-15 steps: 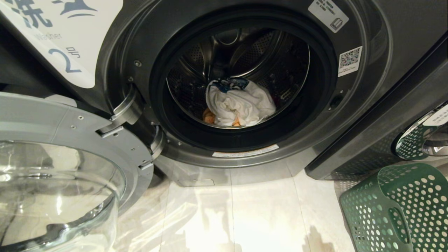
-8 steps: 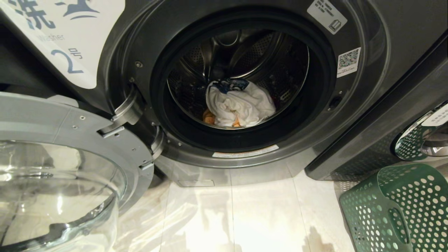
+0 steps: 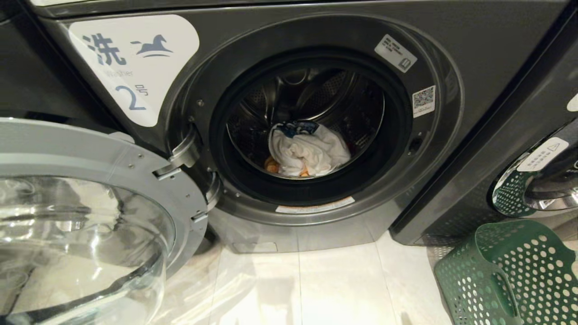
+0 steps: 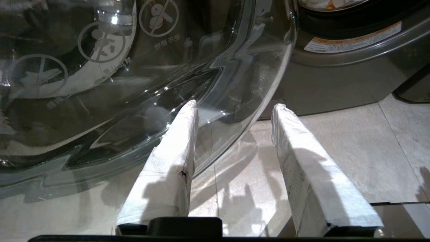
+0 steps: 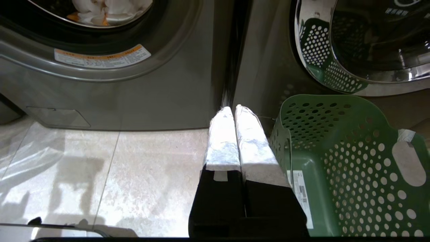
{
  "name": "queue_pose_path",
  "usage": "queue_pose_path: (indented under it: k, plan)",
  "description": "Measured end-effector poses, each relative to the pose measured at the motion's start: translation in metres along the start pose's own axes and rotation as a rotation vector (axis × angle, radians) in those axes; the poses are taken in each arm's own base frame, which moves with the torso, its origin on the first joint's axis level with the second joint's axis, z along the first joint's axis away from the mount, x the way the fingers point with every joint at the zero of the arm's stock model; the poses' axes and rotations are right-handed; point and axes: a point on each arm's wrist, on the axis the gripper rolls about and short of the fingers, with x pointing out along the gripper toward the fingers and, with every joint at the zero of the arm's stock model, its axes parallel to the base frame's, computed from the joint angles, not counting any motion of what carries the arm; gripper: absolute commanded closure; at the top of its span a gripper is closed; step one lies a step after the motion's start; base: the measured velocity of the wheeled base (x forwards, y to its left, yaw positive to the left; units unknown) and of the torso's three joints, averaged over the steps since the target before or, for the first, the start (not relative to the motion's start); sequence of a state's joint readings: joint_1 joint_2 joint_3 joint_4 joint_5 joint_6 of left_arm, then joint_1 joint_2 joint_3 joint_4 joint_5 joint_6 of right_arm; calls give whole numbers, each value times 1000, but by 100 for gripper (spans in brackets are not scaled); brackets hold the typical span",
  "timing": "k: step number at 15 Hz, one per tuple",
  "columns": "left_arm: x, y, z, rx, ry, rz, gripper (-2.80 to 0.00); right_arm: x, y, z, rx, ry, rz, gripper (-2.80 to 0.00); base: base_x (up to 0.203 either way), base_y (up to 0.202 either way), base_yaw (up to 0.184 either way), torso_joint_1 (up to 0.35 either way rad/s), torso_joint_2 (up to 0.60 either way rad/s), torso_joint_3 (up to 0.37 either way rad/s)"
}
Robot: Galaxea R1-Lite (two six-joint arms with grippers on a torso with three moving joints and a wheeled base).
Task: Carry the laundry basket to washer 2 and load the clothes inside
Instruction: Close the washing machine door with the left hand
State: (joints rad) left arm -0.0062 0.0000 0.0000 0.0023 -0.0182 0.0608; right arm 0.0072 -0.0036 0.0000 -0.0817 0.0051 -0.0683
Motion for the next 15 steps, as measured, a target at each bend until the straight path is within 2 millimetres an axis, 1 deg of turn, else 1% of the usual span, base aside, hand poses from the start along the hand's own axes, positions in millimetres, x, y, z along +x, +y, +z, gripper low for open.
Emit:
queue_pose_path:
  k: [9, 15]
  plan:
    - [0, -1, 0, 73, -2, -30, 0, 0, 0, 0, -6, 0, 2, 0, 0, 0, 0, 2, 2, 205]
    - [0, -1, 0, 75, -3, -31, 0, 0, 0, 0, -5, 1, 1, 0, 0, 0, 0, 3, 2, 202]
